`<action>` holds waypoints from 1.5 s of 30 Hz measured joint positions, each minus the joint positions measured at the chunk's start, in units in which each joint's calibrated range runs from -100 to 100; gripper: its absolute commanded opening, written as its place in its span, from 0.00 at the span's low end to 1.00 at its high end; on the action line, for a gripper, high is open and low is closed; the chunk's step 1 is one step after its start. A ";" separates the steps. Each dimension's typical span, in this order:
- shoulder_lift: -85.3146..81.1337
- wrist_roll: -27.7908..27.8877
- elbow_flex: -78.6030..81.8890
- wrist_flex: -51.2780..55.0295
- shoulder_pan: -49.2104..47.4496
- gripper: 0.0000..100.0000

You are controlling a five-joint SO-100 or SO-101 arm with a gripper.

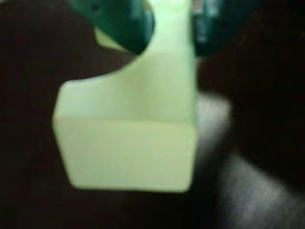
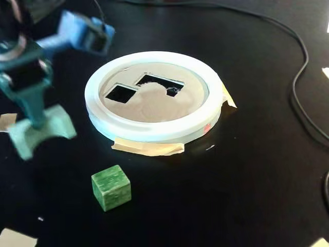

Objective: Pick up the U shape block and drop it in corresponding U shaped hole

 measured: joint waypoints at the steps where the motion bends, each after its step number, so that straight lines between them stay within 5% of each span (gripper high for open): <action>1: -3.03 -1.42 -0.88 2.13 -0.20 0.01; 9: -14.80 -15.97 -13.18 6.21 -17.08 0.01; 13: -8.83 -21.54 -14.64 -2.72 -20.08 0.01; 25: 15.25 -29.94 -14.93 -34.53 -21.98 0.02; 45: 42.62 -39.02 -34.26 -32.98 -28.57 0.02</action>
